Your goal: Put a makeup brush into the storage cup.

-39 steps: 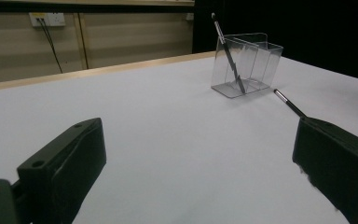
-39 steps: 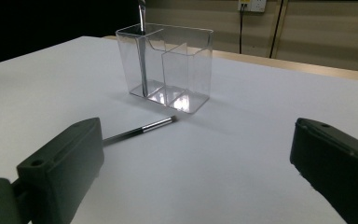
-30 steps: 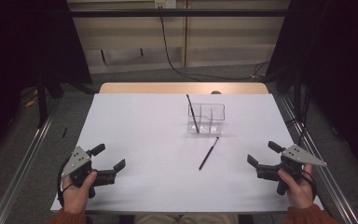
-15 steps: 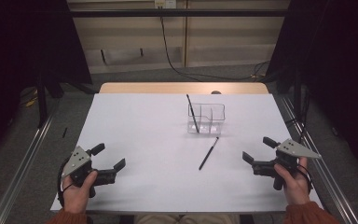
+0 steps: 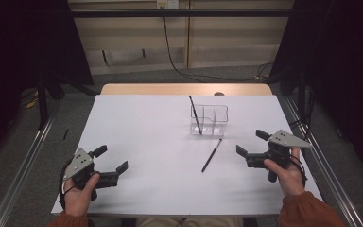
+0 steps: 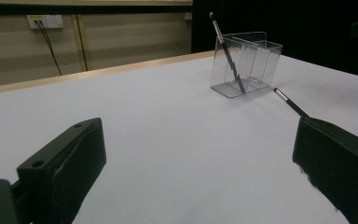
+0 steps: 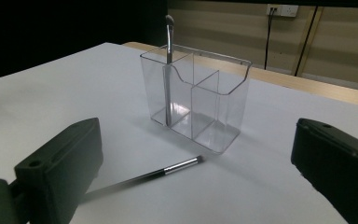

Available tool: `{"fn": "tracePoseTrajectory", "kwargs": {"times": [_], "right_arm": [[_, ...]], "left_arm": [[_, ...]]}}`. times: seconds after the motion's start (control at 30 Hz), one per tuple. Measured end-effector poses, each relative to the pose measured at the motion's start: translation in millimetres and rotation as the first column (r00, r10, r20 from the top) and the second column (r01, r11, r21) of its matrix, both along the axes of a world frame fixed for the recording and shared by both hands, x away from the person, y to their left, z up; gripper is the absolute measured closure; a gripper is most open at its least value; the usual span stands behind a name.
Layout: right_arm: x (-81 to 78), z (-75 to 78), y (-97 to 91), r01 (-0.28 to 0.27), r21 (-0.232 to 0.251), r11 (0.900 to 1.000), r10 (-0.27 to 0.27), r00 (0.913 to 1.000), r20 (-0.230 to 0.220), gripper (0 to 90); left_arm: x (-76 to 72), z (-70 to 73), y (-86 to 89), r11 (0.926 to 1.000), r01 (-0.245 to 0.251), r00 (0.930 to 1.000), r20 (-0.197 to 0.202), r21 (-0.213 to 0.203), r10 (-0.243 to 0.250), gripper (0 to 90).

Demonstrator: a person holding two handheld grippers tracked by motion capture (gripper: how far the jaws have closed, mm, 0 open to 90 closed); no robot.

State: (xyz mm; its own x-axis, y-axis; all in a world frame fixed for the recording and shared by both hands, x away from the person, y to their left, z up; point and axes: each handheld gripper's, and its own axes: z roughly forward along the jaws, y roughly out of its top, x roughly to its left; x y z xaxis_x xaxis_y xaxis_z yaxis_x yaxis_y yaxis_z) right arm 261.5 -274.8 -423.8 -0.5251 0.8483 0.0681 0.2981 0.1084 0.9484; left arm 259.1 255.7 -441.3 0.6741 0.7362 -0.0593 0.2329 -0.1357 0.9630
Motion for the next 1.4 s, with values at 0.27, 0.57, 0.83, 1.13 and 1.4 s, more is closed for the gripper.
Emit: {"fn": "tracePoseTrajectory", "kwargs": {"times": [0.27,0.57,0.83,1.13,1.4], "right_arm": [[16.5,9.8,15.7,-0.004,-0.023,0.9997,0.004,1.0,-0.002,2.5],[36.6,10.0,32.7,-0.008,-0.055,0.9984,0.006,0.9998,-0.021,2.8],[46.3,13.5,38.0,0.026,-0.072,0.997,-0.031,0.997,-0.071,3.4],[56.2,11.1,42.3,0.022,-0.118,0.9928,-0.041,0.9872,-0.154,2.9],[63.6,6.3,44.0,0.011,-0.144,0.9895,-0.047,0.9679,-0.247,2.8]], "left_arm": [[0.2,0.3,-0.7,0.9999,0.011,0.9999,0.002,0.002,-0.011,2.6],[1.0,-0.1,0.6,1.0,0.006,1.0,0.002,0.0,-0.006,2.6],[0.2,0.9,0.2,0.9999,0.015,0.9999,0.007,-0.003,-0.015,2.6],[0.8,0.8,0.0,0.9999,0.011,0.9999,0.008,-0.003,-0.011,2.6],[0.8,0.6,0.0,0.9999,0.012,0.9999,0.007,-0.002,-0.012,2.4]]}}
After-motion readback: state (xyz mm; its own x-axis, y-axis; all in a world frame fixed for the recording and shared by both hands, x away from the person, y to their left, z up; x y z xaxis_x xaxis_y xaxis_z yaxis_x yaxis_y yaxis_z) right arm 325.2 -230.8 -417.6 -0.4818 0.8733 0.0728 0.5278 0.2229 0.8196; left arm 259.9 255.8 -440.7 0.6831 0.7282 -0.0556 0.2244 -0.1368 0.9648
